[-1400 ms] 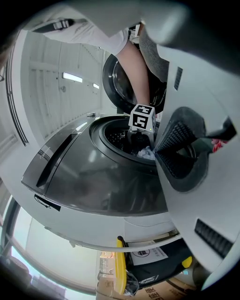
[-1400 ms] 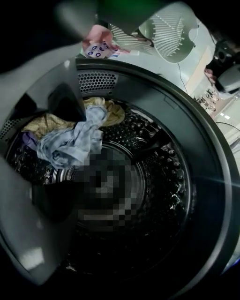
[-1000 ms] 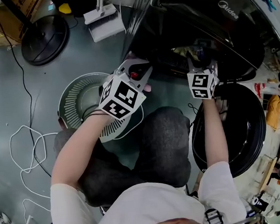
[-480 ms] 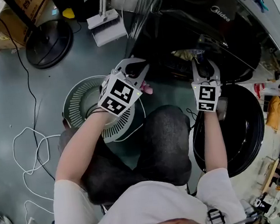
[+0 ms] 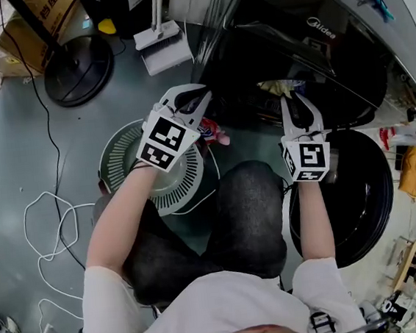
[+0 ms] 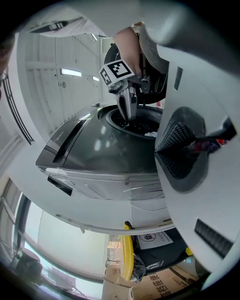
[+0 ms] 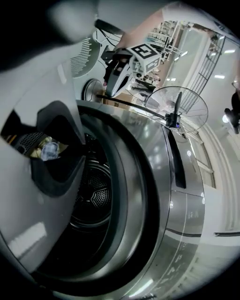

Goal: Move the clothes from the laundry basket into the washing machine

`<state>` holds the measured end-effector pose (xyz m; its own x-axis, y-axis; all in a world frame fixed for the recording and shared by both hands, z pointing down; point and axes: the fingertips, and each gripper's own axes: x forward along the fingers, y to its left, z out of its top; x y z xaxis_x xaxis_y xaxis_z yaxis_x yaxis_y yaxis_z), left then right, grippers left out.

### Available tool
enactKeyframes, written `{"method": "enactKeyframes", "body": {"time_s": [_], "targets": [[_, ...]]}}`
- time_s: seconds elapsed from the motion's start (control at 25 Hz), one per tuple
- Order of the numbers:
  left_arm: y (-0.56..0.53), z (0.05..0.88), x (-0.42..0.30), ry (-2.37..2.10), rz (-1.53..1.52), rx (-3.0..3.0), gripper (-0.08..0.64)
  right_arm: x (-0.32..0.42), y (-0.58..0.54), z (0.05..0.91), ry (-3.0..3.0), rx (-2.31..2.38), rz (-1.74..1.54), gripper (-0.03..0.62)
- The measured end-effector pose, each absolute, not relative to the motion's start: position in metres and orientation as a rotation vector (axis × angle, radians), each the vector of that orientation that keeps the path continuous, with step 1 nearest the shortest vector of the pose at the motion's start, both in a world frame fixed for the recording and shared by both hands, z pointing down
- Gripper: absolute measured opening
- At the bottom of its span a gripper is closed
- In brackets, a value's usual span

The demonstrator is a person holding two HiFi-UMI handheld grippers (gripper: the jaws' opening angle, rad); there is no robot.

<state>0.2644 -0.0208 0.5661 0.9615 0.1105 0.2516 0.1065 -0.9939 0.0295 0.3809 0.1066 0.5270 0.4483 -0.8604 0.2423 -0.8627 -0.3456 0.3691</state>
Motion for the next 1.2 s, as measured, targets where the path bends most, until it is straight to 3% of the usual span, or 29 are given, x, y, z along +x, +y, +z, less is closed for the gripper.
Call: {"method": "enactKeyframes", "body": {"time_s": [0.4,1.2], "targets": [[-0.042,0.561,0.249,0.065,0.383,3.115,0.005,0.354,0.089,0.515,-1.665,2.31,0.052,0.012],[-0.089,0.557,0.192,-0.161,0.278,3.128,0.005,0.265,0.004,0.535,-2.164,1.978,0.078,0.009]]}}
